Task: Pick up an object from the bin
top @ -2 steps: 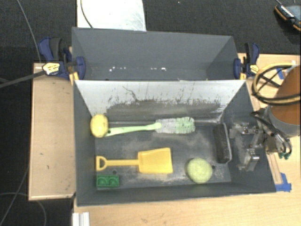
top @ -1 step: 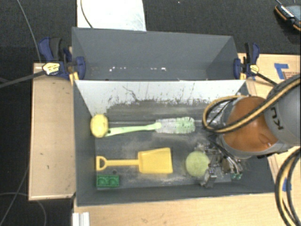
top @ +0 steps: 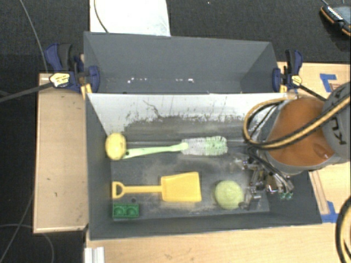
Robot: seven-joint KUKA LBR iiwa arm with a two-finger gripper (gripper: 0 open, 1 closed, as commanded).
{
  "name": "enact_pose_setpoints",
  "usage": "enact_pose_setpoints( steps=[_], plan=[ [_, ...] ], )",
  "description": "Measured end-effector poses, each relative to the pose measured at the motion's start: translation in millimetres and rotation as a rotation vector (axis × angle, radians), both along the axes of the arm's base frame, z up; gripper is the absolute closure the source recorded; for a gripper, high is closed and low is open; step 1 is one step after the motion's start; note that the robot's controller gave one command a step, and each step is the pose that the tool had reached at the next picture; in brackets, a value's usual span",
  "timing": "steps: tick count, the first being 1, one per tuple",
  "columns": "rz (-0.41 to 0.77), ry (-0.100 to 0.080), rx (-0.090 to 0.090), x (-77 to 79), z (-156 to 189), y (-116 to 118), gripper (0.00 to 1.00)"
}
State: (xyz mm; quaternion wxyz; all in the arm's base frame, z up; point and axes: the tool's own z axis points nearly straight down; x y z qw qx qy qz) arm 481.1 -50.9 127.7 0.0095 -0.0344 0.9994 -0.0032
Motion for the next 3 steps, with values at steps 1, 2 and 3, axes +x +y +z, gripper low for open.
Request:
enact_pose_setpoints(
  steps=[1,2,3],
  plan=[
    [-0.171,0.019,0.008,-2.7,-28,-5,0.00],
    [-0.107,0.002,0.002,0.8,-58,5,0.00],
    [-0.408,0.007,0.009,2.2,-58,14,1.00]
  ],
)
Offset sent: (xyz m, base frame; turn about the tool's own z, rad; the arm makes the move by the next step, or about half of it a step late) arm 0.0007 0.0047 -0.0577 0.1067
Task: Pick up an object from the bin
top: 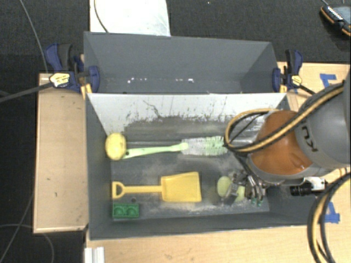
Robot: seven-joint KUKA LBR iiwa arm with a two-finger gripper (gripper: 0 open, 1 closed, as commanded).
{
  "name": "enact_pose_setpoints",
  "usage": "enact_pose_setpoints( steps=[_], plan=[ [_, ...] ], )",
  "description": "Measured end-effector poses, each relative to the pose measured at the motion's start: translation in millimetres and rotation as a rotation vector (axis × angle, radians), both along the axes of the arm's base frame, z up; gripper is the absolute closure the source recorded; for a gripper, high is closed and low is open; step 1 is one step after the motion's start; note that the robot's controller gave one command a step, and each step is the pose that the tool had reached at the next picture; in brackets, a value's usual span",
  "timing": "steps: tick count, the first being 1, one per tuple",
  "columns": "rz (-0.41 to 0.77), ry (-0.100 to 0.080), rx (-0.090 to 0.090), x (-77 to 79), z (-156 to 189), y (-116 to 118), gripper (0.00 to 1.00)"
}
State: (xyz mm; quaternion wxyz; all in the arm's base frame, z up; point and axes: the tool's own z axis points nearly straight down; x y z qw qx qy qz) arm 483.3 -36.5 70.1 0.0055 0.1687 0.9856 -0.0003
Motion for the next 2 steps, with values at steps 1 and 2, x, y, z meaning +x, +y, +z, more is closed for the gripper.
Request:
enact_pose_setpoints(
  steps=[1,2],
  plan=[
    [0.002,0.000,0.000,0.0,0.1,-0.1,1.00],
    [0.005,-0.002,-0.001,0.3,1.8,-0.2,1.00]
  ],
)
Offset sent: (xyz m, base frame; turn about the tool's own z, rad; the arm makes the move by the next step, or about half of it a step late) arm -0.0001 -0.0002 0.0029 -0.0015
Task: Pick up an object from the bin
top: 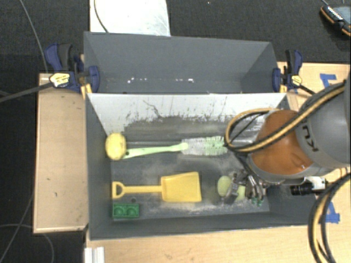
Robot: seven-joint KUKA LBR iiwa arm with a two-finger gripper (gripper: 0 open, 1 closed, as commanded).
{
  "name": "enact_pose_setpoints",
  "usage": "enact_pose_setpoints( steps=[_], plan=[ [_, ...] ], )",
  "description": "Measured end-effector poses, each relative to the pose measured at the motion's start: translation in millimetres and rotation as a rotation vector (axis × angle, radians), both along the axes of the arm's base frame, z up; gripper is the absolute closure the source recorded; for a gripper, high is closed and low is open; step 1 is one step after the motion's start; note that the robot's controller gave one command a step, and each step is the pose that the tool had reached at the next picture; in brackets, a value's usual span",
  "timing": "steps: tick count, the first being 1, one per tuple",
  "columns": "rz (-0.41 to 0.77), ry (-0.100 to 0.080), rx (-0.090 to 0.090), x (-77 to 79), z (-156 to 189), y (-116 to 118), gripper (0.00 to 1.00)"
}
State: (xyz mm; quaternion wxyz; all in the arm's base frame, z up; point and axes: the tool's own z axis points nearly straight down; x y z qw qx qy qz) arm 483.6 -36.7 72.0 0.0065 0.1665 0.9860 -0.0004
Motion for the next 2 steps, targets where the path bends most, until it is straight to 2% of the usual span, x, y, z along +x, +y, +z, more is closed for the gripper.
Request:
enact_pose_setpoints(
  steps=[2],
  plan=[
    [0.007,-0.004,0.000,0.0,24.8,-0.1,1.00]
  ],
)
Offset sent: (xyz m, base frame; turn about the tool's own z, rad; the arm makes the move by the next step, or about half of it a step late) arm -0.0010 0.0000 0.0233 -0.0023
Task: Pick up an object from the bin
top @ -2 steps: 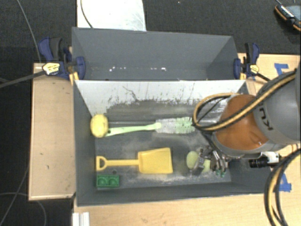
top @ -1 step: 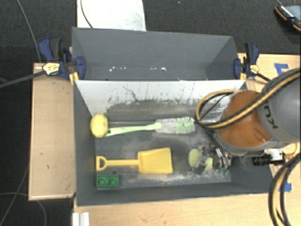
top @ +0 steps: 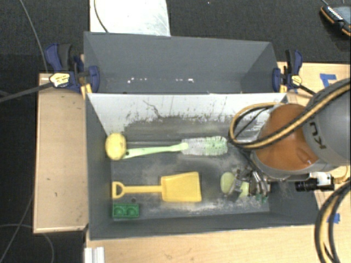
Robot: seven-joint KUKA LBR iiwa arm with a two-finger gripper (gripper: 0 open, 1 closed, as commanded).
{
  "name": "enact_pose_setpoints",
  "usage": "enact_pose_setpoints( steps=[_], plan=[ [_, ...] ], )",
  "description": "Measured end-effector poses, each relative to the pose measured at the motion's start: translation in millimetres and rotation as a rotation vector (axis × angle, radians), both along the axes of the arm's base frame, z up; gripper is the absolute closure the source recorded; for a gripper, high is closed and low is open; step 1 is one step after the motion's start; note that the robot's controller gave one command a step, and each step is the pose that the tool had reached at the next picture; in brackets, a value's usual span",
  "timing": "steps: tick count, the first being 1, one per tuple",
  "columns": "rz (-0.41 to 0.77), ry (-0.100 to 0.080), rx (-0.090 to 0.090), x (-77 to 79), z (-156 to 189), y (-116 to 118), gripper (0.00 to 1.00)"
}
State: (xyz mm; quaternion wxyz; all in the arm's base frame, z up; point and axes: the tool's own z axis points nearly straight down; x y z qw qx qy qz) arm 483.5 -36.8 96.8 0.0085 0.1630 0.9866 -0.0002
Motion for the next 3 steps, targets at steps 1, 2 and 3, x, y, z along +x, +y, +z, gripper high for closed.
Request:
enact_pose_setpoints(
  steps=[1,2,3],
  plan=[
    [0.002,-0.002,0.000,-0.1,2,0,1.00],
    [0.006,0.006,0.001,-1.7,21,0,1.00],
    [0.007,-0.001,0.000,0.1,53,0,1.00]
  ],
)
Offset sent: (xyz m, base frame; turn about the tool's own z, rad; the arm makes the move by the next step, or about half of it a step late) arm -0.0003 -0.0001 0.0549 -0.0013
